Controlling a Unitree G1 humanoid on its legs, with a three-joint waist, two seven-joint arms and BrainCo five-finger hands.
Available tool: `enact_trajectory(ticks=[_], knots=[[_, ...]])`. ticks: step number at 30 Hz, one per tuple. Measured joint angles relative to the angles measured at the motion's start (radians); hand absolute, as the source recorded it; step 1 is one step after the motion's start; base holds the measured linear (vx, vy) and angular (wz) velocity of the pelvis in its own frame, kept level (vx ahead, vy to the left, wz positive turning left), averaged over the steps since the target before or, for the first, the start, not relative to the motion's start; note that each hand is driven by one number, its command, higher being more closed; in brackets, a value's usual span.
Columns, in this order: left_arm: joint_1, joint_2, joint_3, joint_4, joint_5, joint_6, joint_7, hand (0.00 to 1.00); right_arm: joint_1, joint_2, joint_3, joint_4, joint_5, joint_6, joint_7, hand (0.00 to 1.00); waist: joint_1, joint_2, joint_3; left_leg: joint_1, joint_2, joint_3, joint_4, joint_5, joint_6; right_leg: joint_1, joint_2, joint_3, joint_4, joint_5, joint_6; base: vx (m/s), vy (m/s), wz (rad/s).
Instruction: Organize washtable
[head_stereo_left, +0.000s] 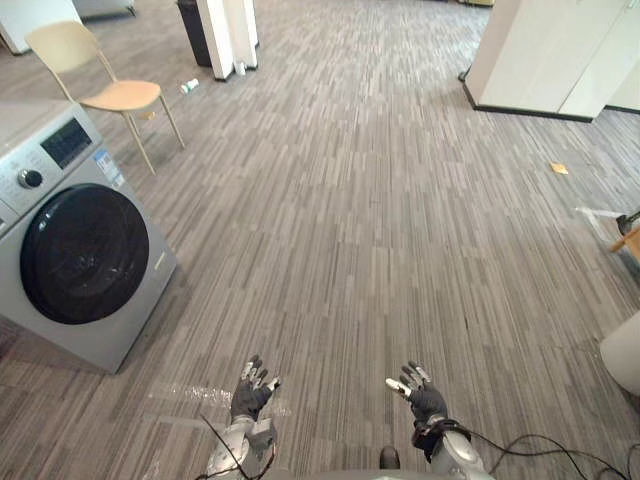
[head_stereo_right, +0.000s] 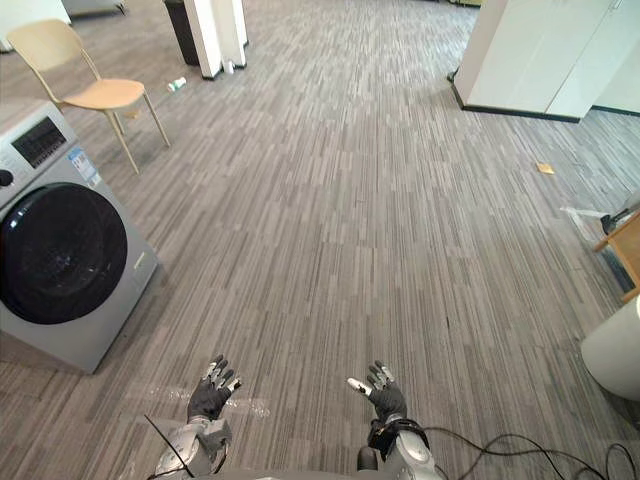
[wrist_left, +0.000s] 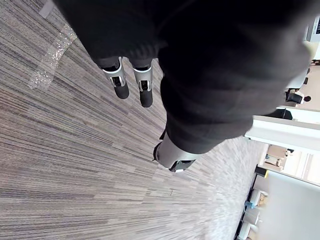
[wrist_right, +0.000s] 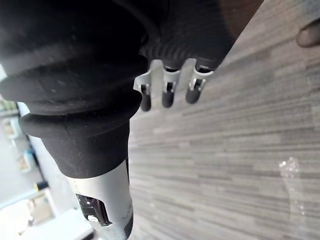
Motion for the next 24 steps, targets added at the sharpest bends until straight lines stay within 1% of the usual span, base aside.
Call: enact_trajectory(ticks=[2,3,4,5,6,7,8,9,10,11,12,13,14,15,16,17,18,19,20,21,22,23,24], knots=[[0.000,0.000,0.000,0.002,0.000,0.000,-0.001,0.00,-0.002,-0.001,-0.010,0.000,-0.003,-0.001,0.000,0.00,0.000,0.012,0.009,-0.024,0.000,-0.002,0.054,-0.040,0.008,-0.022,0.003,-0.005,0.054,-0.036,-0.001,-0.04,0.064,-0.01],[-0.001,-0.002,-0.001,-0.002,0.000,-0.001,-0.001,0.00,-0.003,0.000,-0.016,0.000,-0.006,-0.001,0.001,0.00,0.000,0.013,0.035,-0.026,-0.003,-0.001,0.095,-0.067,0.012,-0.038,0.000,-0.009,0.124,-0.080,-0.010,-0.02,0.089,0.03],[-0.001,0.003,-0.002,-0.005,0.000,0.000,-0.002,0.00,0.001,0.004,-0.014,0.000,-0.012,-0.001,0.001,0.00,0.000,0.012,0.060,-0.021,-0.003,-0.002,0.129,-0.091,0.021,-0.052,-0.006,-0.013,0.198,-0.132,-0.034,-0.01,0.104,0.09],[-0.001,0.009,-0.004,-0.006,0.000,0.000,-0.002,0.00,0.007,0.007,-0.013,-0.002,-0.014,-0.001,0.002,0.00,0.000,0.012,0.069,-0.019,-0.001,-0.011,0.143,-0.105,0.027,-0.067,-0.013,-0.017,0.259,-0.170,-0.072,0.01,0.073,0.15],[-0.001,0.015,-0.008,-0.008,0.001,0.000,-0.001,0.00,0.012,0.011,-0.013,-0.002,-0.014,-0.001,0.002,0.00,-0.001,0.004,0.078,-0.014,-0.005,-0.017,0.145,-0.109,0.033,-0.075,-0.020,-0.023,0.293,-0.196,-0.093,0.03,0.039,0.23],[-0.001,0.029,-0.012,-0.016,0.002,0.000,-0.001,0.00,0.022,0.021,-0.013,-0.002,-0.017,0.000,0.003,0.00,-0.006,-0.004,0.097,-0.002,-0.008,-0.028,0.144,-0.116,0.039,-0.096,-0.029,-0.032,0.342,-0.233,-0.124,0.11,-0.009,0.10],[-0.002,0.049,-0.006,-0.023,0.003,0.000,0.003,0.00,0.024,0.029,-0.007,-0.003,-0.019,0.001,0.004,0.00,0.001,-0.013,0.105,0.002,0.016,-0.035,0.147,-0.123,0.040,-0.135,-0.013,-0.055,0.410,-0.274,-0.122,0.13,-0.033,-0.07],[-0.003,0.054,-0.001,-0.022,0.003,0.001,0.005,0.00,0.020,0.030,-0.003,-0.003,-0.019,0.001,0.005,0.00,0.002,-0.005,0.110,0.003,0.043,-0.035,0.148,-0.131,0.030,-0.155,0.015,-0.061,0.422,-0.279,-0.121,0.17,-0.084,-0.37],[-0.016,0.060,-0.002,-0.021,0.004,0.001,0.008,0.00,0.009,0.029,-0.003,-0.007,-0.018,-0.001,0.005,0.00,-0.002,0.018,0.124,0.012,0.102,-0.035,0.131,-0.138,0.013,-0.191,0.077,-0.089,0.403,-0.275,-0.115,0.20,-0.106,-0.42],[-0.050,0.061,-0.007,-0.016,0.006,0.002,0.007,0.00,0.007,0.030,-0.006,-0.010,-0.016,-0.004,0.003,0.00,-0.008,0.021,0.134,0.041,0.131,-0.033,0.079,-0.129,-0.002,-0.218,0.102,-0.120,0.324,-0.247,-0.078,0.24,-0.112,-0.34],[-0.081,0.061,-0.016,-0.006,0.012,0.001,0.005,0.00,0.010,0.031,-0.007,-0.010,-0.016,-0.005,0.002,0.00,-0.013,0.015,0.138,0.072,0.136,-0.033,0.034,-0.124,-0.012,-0.230,0.101,-0.142,0.251,-0.215,-0.046,0.35,-0.149,-0.13],[-0.102,0.061,-0.024,0.000,0.017,0.001,0.004,0.00,0.010,0.031,-0.008,-0.009,-0.015,-0.005,0.002,0.00,-0.020,0.012,0.142,0.094,0.137,-0.033,0.009,-0.124,-0.016,-0.238,0.097,-0.151,0.211,-0.184,-0.035,0.33,-0.152,0.11],[-0.142,0.061,-0.043,0.015,0.036,0.001,-0.002,0.00,0.008,0.031,-0.011,-0.010,-0.014,-0.005,0.002,0.00,-0.032,0.010,0.143,0.133,0.140,-0.035,-0.027,-0.134,-0.037,-0.258,0.089,-0.165,0.157,-0.117,-0.025,0.54,-0.302,0.25],[-0.157,0.059,-0.057,0.019,0.041,0.001,-0.004,0.00,0.007,0.030,-0.012,-0.010,-0.015,-0.005,0.002,0.00,-0.040,0.009,0.143,0.163,0.144,-0.036,-0.044,-0.146,-0.058,-0.264,0.087,-0.165,0.135,-0.079,-0.039,0.57,-0.358,0.54],[-0.171,0.054,-0.078,0.021,0.043,0.000,-0.004,0.00,0.007,0.026,-0.011,-0.009,-0.015,-0.004,0.002,0.00,-0.060,0.026,0.139,0.192,0.177,-0.046,-0.052,-0.171,-0.093,-0.263,0.093,-0.175,0.171,0.007,-0.088,0.59,-0.335,0.52],[-0.176,0.045,-0.082,0.028,0.043,0.001,-0.005,0.00,0.006,0.016,-0.012,-0.008,-0.015,-0.004,0.002,0.00,-0.062,0.061,0.134,0.208,0.208,-0.055,-0.045,-0.174,-0.110,-0.266,0.118,-0.207,0.221,-0.028,-0.089,0.43,-0.178,0.53],[-0.177,0.018,-0.083,0.021,0.043,0.000,-0.007,0.00,-0.007,0.013,-0.018,-0.003,-0.014,-0.004,0.002,0.00,-0.056,0.099,0.134,0.177,0.255,-0.062,0.045,-0.135,-0.137,-0.272,0.143,-0.240,0.301,-0.091,-0.125,0.58,-0.229,0.27],[-0.172,0.004,-0.089,0.019,0.043,0.001,-0.006,0.00,-0.023,0.011,-0.017,-0.002,-0.013,-0.004,0.003,0.00,-0.051,0.107,0.135,0.116,0.276,-0.066,0.197,-0.052,-0.124,-0.257,0.156,-0.261,0.336,-0.128,-0.149,0.58,-0.273,0.19],[-0.163,-0.002,-0.086,0.018,0.043,0.001,-0.005,0.00,-0.034,0.010,-0.009,-0.003,-0.013,-0.004,0.003,0.00,-0.051,0.112,0.135,0.079,0.287,-0.070,0.284,0.007,-0.115,-0.235,0.169,-0.268,0.333,-0.143,-0.162,0.72,-0.387,0.01],[-0.138,-0.003,-0.081,0.019,0.037,0.002,-0.006,0.00,-0.049,0.010,0.015,-0.005,-0.007,-0.010,0.003,0.00,-0.047,0.119,0.134,-0.002,0.310,-0.086,0.471,0.121,-0.114,-0.167,0.202,-0.258,0.292,-0.171,-0.181,0.63,-0.329,-0.32],[-0.126,-0.010,-0.081,0.020,0.027,0.003,-0.007,0.00,-0.065,0.004,0.028,-0.003,0.003,-0.015,0.002,0.00,-0.027,0.127,0.135,-0.071,0.320,-0.114,0.677,0.115,-0.114,-0.097,0.242,-0.234,0.242,-0.176,-0.189,0.62,-0.309,-0.48],[-0.118,-0.013,-0.081,0.020,0.025,0.003,-0.007,0.00,-0.069,0.000,0.031,-0.002,0.008,-0.019,0.002,0.00,-0.017,0.126,0.136,-0.101,0.315,-0.117,0.756,0.111,-0.109,-0.059,0.254,-0.222,0.218,-0.177,-0.191,0.60,-0.267,-0.51],[-0.116,-0.017,-0.082,0.021,0.019,0.005,-0.008,0.00,-0.070,0.001,0.036,-0.002,0.018,-0.026,0.001,0.00,-0.005,0.122,0.139,-0.144,0.306,-0.104,0.840,0.097,-0.085,0.016,0.265,-0.209,0.179,-0.180,-0.196,0.58,-0.213,-0.22]])
